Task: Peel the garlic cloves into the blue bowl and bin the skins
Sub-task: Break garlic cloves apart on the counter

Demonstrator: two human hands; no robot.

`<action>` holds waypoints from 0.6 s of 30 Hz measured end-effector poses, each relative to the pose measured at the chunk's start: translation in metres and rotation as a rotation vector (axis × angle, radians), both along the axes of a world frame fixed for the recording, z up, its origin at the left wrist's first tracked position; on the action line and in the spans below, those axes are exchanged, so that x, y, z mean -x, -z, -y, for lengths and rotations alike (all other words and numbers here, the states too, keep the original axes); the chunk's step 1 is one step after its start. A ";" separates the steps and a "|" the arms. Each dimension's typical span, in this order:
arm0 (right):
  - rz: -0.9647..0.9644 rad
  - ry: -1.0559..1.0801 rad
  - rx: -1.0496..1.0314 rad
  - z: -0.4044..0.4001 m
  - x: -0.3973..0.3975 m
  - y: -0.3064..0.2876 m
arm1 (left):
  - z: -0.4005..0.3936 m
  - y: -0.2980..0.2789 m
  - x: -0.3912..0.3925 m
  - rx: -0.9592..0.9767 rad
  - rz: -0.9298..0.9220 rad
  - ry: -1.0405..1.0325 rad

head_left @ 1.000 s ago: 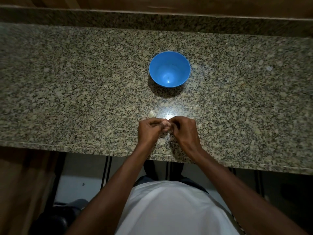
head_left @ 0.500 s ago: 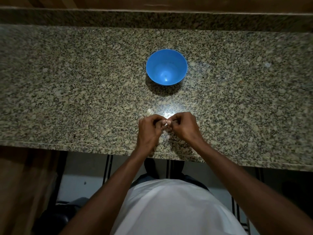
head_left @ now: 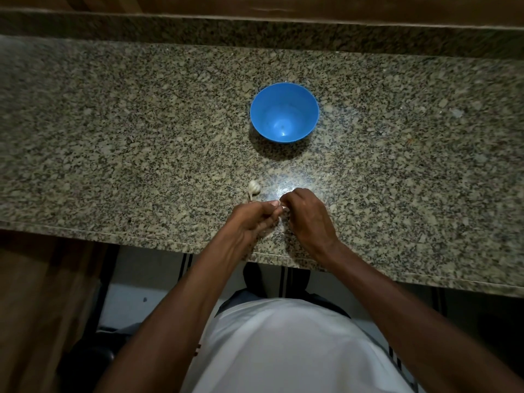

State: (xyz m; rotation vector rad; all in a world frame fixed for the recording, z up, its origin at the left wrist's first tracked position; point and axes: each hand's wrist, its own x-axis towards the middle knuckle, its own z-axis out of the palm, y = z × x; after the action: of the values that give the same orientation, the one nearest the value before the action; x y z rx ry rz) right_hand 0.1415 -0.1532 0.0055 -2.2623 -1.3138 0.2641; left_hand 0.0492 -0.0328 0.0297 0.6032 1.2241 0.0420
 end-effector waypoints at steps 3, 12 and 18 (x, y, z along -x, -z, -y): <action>-0.069 -0.001 -0.023 0.002 -0.001 -0.001 | 0.000 0.003 0.004 -0.061 0.033 0.076; -0.539 0.201 0.004 -0.001 -0.016 -0.007 | -0.004 0.017 0.016 -1.055 -0.003 0.657; -0.636 0.257 0.060 -0.007 -0.019 -0.011 | 0.010 0.020 0.017 -1.336 -0.070 0.635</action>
State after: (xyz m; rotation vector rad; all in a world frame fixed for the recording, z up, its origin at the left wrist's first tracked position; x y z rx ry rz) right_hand 0.1604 -0.1466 0.0165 -2.1010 -0.6869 0.8521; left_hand 0.0324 -0.0429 0.0099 2.1401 0.8884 0.3181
